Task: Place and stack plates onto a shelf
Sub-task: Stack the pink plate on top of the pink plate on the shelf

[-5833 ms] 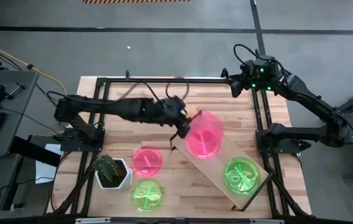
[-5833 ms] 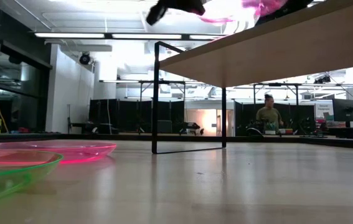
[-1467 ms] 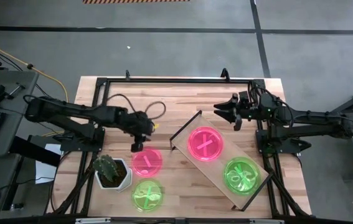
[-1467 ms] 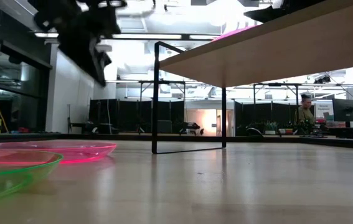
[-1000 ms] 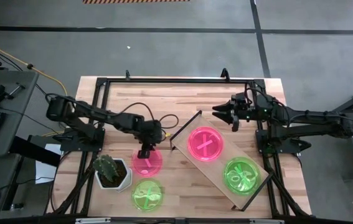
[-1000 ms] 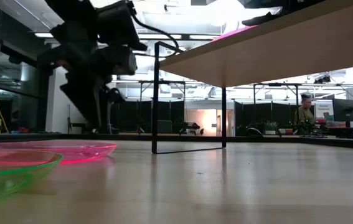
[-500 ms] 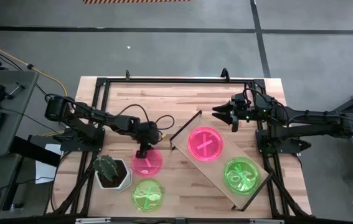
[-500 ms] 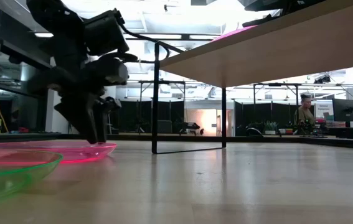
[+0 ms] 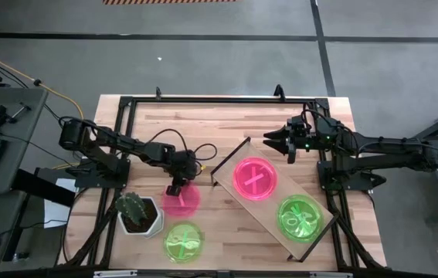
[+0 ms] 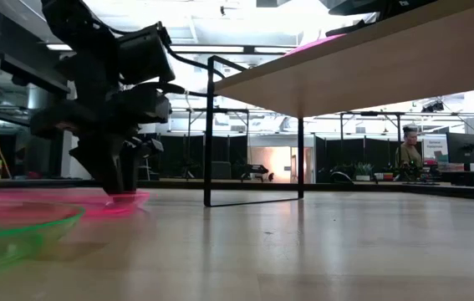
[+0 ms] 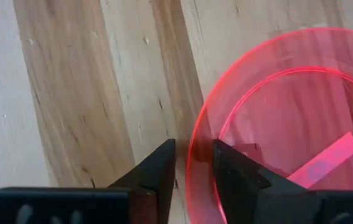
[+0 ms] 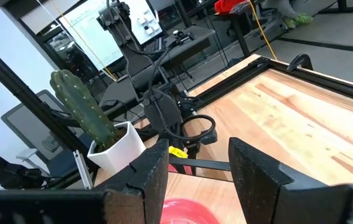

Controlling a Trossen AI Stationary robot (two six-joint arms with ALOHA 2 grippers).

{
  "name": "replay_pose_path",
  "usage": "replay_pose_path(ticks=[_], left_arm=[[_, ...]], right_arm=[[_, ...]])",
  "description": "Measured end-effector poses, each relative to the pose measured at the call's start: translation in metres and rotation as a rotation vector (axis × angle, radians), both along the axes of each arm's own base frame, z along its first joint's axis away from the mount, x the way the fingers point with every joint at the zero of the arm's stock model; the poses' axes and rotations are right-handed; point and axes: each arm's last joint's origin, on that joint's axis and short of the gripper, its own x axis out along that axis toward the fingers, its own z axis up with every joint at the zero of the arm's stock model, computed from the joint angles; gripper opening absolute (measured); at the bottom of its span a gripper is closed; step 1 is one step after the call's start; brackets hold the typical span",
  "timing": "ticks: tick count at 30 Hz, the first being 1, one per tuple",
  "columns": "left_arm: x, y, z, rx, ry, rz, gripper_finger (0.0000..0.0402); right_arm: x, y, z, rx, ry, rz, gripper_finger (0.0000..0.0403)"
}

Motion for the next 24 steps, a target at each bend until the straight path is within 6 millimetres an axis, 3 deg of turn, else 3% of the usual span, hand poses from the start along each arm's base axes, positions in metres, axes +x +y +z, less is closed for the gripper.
replay_pose_path(ticks=[5,12,18,24], left_arm=[[0.002,0.003,0.003,0.006,0.020,0.035,0.0017],[0.003,0.020,0.018,0.038,0.078,0.096,0.0002],[-0.006,0.046,0.054,0.058,0.084,0.138,0.0001],[-0.023,0.075,0.106,0.167,0.013,0.279,0.0000]], right_arm=[[0.000,0.000,0.000,-0.002,0.000,0.000,0.0151],[0.000,0.000,0.000,-0.003,0.000,0.000,0.0151],[0.000,0.000,0.000,-0.003,0.002,0.000,0.0151],[0.000,0.000,-0.001,-0.002,0.007,0.000,0.0151]])
